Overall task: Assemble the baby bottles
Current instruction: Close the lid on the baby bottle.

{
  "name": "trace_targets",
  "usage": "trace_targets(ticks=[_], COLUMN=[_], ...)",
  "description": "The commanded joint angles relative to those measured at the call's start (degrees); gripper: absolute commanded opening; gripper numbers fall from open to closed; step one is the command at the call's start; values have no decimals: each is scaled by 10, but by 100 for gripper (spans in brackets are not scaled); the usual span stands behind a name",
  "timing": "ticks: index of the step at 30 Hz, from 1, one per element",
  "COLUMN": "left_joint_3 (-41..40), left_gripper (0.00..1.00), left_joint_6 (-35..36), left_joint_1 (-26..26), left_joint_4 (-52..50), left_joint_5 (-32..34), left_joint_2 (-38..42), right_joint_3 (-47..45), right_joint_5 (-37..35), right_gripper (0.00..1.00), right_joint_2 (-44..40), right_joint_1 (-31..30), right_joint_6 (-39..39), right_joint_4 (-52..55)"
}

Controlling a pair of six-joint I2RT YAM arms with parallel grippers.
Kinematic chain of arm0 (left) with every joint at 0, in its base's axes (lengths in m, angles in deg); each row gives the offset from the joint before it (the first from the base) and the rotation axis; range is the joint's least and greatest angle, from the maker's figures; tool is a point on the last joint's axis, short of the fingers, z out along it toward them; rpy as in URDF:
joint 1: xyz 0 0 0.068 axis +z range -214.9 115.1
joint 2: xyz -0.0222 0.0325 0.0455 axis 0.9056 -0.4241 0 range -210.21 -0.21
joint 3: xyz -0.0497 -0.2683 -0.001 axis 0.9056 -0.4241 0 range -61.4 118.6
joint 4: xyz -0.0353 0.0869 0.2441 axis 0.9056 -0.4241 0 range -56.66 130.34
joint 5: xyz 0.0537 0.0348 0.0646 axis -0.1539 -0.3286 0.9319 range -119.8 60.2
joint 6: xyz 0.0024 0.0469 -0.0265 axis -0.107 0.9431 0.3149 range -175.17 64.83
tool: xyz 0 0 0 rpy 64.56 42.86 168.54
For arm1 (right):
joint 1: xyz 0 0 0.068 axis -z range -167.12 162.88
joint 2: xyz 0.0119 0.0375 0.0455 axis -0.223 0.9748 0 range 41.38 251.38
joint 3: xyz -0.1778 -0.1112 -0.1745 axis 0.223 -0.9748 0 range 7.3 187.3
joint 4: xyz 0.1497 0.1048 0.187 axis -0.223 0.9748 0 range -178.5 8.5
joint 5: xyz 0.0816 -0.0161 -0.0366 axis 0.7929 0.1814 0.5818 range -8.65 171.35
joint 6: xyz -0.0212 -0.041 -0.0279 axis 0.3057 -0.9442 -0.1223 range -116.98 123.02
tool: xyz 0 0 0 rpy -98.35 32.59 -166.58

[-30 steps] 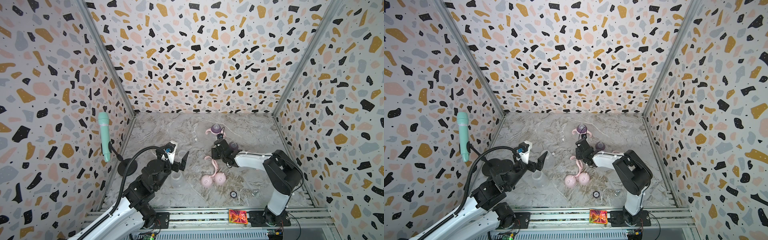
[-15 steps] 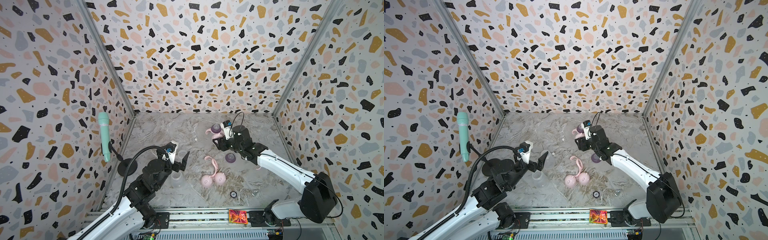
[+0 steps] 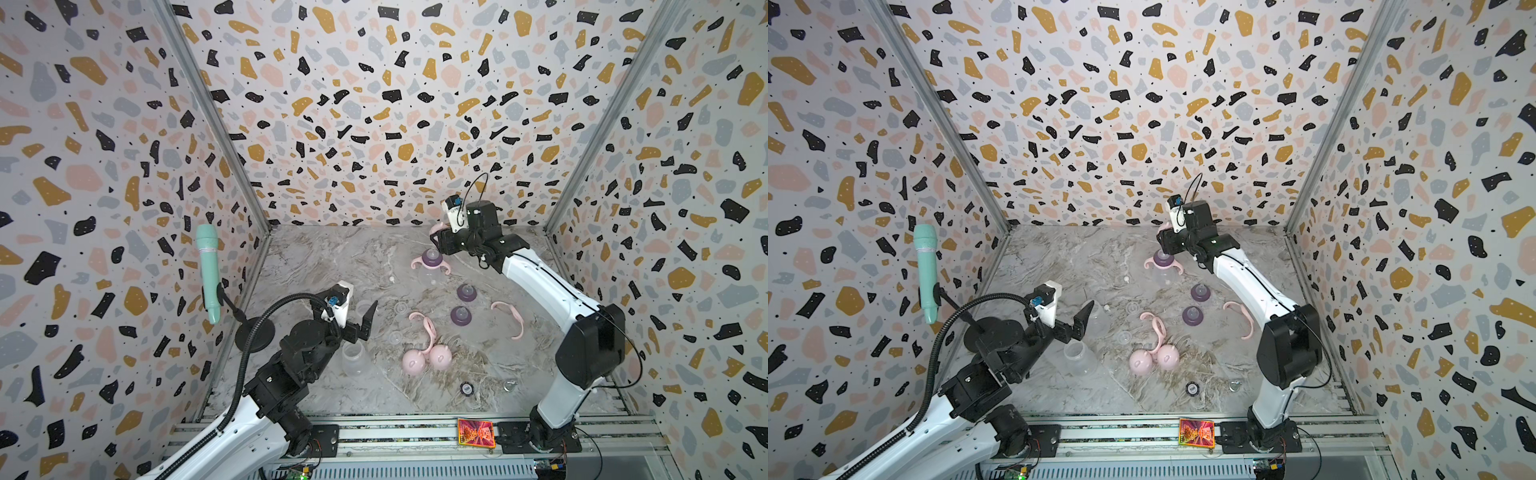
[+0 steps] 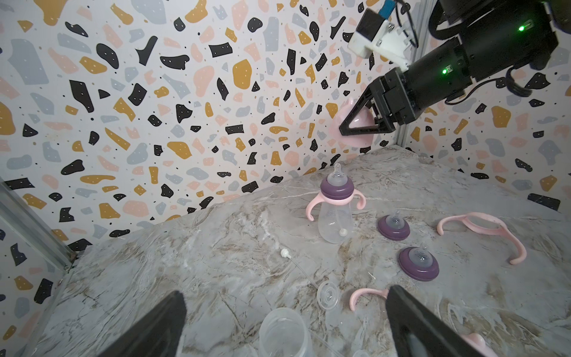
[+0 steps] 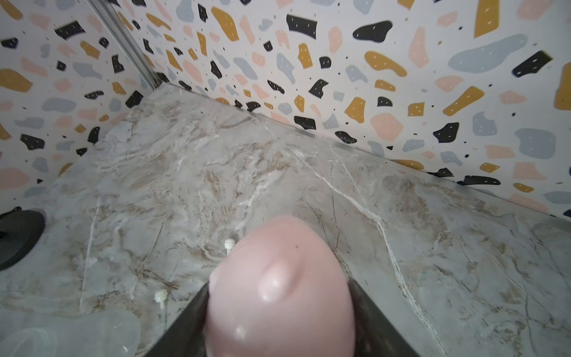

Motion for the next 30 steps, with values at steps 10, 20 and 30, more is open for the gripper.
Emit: trace_targets(ticks=[10,20,30], left_joint_3=[-15,-15,-14], left_gripper=[100,100,100], left_joint_6=[13,14,14], left_joint_1=[2,2,2], left_joint_4=[34,33,31], left_joint_5=[9,7,5], left_joint_2=[17,15,15], right_joint_3=[91,86,78], right_joint_5=[-15,-12,-19], right_gripper=[36,38,47], right_joint_2=[83,108,118], right_joint_1=[2,-5,-11], right_joint_6=[-45,-54,-58], right_joint_4=[71,72,72])
